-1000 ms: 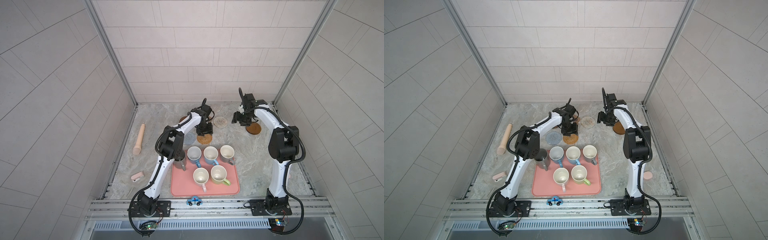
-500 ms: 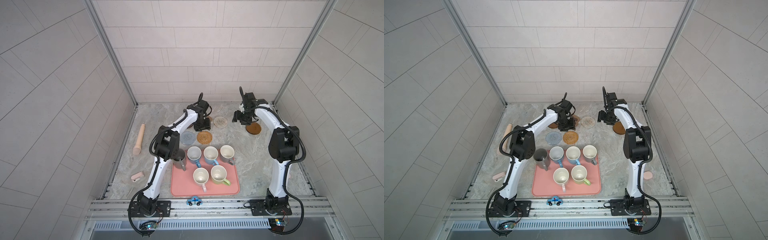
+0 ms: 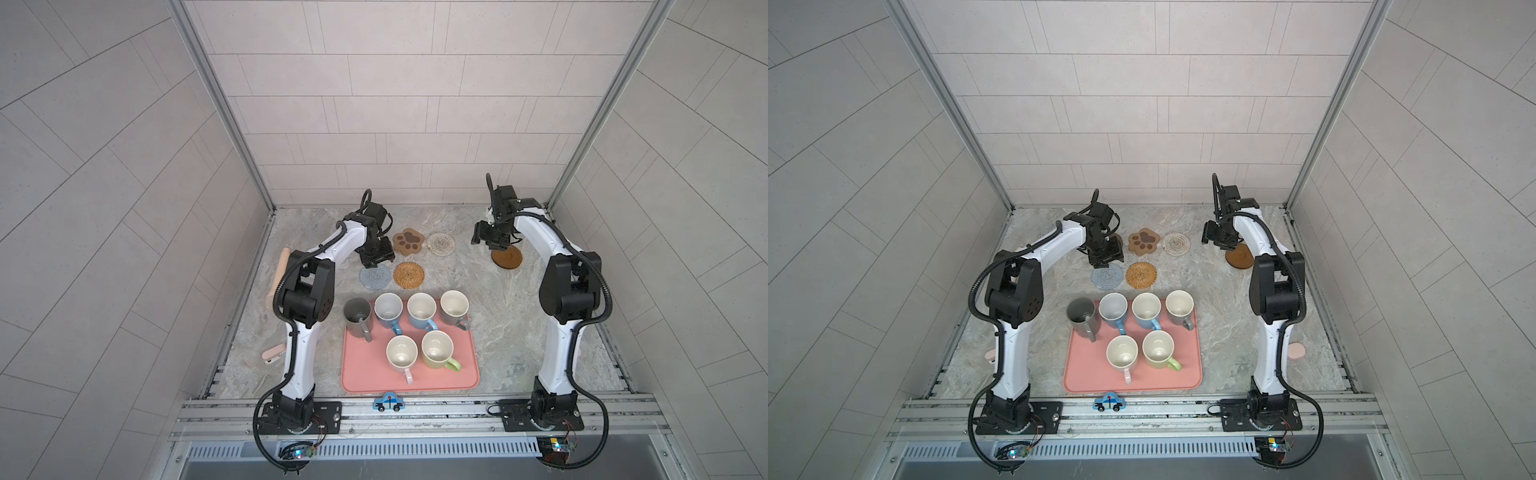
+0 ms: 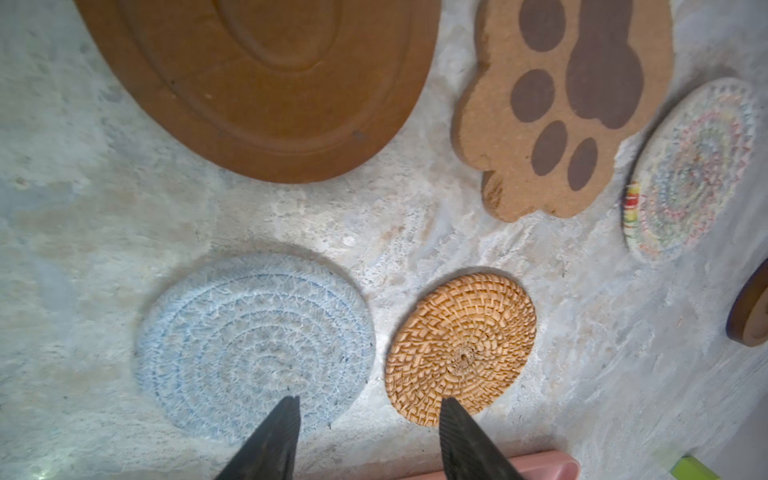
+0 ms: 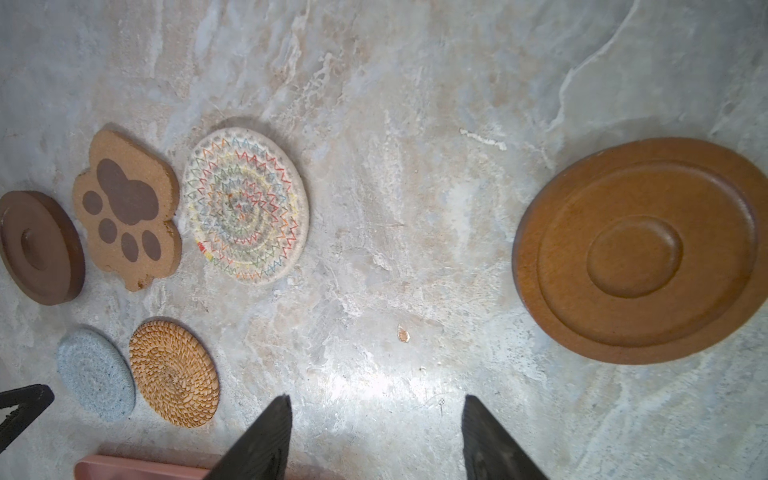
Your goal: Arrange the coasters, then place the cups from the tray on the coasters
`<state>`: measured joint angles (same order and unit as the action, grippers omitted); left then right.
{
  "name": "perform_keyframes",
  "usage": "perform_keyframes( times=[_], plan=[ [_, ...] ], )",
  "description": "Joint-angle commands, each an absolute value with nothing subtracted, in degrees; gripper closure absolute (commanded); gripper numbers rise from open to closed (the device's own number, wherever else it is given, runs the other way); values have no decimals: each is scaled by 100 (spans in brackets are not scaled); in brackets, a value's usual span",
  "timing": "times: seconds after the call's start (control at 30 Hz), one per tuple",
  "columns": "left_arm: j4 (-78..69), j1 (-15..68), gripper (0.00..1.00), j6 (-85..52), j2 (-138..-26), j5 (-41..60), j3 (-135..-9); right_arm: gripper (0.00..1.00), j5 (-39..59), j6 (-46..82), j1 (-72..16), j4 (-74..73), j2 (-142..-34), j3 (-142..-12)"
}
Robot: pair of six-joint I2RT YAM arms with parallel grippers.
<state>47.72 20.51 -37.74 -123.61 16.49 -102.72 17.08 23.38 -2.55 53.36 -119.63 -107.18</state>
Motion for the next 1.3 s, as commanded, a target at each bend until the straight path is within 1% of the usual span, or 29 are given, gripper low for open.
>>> perform_keyframes(
  times=[0.0, 0.3, 0.77, 1.27],
  plan=[
    [4596, 2065, 39, -3870, -12454, 1748, -10318, 33, 1564, 2439, -220, 5402, -12165, -10952],
    [4597, 2061, 39, -3860, -12561, 1837, -10202, 33, 1574, 2487, -216, 5586, -12511, -11433],
    [4598, 2039, 39, -3850, -12549, 1723, -9754, 33, 1550, 2500, -219, 5612, -12542, -11426],
    [4553, 1914, 39, -3692, -12728, 1606, -9817, 33, 1506, 2496, -212, 5674, -12508, -11452]
  ],
)
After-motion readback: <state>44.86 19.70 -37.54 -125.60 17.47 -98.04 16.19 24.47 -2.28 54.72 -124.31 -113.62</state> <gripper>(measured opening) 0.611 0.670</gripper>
